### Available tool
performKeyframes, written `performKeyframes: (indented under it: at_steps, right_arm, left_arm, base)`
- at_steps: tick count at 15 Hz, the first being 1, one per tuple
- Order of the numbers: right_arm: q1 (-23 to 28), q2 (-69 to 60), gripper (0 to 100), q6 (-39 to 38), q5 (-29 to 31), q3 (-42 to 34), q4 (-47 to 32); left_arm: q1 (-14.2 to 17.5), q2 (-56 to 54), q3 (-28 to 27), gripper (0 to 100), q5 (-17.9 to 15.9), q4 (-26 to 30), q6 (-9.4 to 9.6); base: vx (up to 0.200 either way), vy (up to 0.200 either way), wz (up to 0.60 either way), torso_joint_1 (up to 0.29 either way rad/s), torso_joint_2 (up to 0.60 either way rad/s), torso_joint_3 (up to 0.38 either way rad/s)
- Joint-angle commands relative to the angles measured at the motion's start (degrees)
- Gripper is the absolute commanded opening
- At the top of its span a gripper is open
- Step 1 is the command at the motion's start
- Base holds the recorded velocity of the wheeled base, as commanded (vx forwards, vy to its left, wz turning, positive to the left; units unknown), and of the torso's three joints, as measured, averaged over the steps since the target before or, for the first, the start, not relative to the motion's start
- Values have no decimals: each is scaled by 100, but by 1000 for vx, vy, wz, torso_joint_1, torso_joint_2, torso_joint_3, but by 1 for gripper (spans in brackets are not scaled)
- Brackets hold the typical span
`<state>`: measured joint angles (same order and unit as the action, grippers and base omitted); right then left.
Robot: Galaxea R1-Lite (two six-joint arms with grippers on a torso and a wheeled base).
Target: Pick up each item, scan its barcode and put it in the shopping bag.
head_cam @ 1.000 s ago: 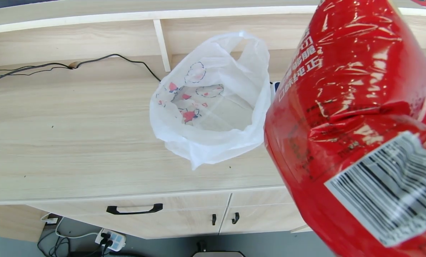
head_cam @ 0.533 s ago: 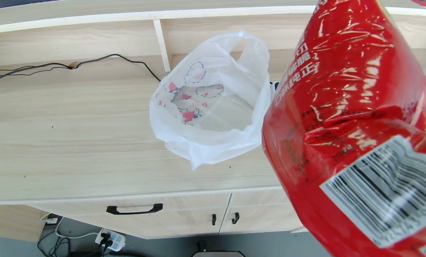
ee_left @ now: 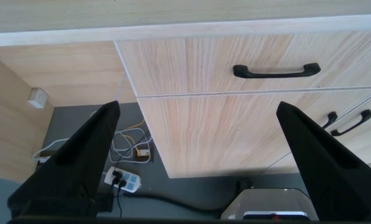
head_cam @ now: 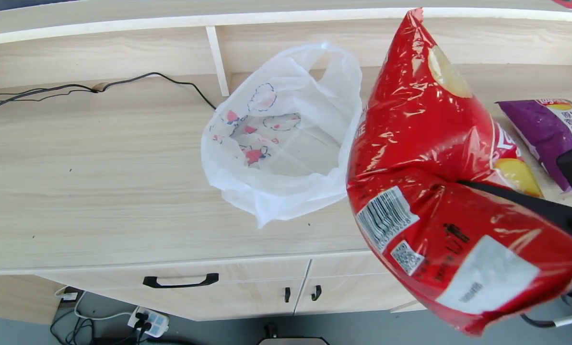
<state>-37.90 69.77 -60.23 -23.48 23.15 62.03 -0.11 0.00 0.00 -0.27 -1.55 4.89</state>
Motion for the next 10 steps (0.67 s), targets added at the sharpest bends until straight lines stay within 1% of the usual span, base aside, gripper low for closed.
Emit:
performKeyframes:
  at_steps: [1, 2, 3, 4, 5, 6, 7, 8, 9, 10]
  right_arm:
    - [433, 28, 0, 1005, 511, 972, -1026]
    - [494, 37, 0, 1295, 643, 1148, -1202]
    - [740, 37, 0, 2279, 810, 1666, -1676]
    - [758, 19, 0, 2719, 845, 1851, -1896]
    - [775, -60, 0, 3518, 1126, 2238, -2555]
    - [767, -86, 0, 3677, 1232, 2361, -2775]
    - [775, -86, 0, 4433, 1812, 3020, -3856]
    - [819, -16, 0, 4907, 2251, 3363, -4489]
    - [916, 107, 0, 5215, 2365, 3495, -4621]
    - [1065, 362, 0, 6146, 2497, 3626, -4594]
  left_arm:
    - [2, 9, 0, 100, 9, 5, 3]
    - [2, 9, 0, 100, 0, 5, 3]
    - [2, 9, 0, 100, 9, 5, -14]
    - [2, 9, 0, 100, 0, 5, -23]
    - [2, 9, 0, 100, 9, 5, -14]
    - [2, 9, 0, 100, 9, 5, -14]
    - [2, 9, 0, 100, 9, 14, -49]
    - [2, 9, 0, 100, 9, 14, -146]
    - [2, 9, 0, 100, 9, 14, -216]
    - [-7, 9, 0, 100, 9, 14, -252]
  base:
    - [0, 0, 0, 0, 0, 0]
    - [0, 0, 0, 0, 0, 0]
    - [0, 0, 0, 0, 0, 0]
    - [0, 0, 0, 0, 0, 0]
    - [0, 0, 0, 0, 0, 0]
    - [0, 0, 0, 0, 0, 0]
    - [0, 0, 0, 0, 0, 0]
    - [0, 0, 0, 0, 0, 0]
    - [0, 0, 0, 0, 0, 0]
    - [0, 0, 0, 0, 0, 0]
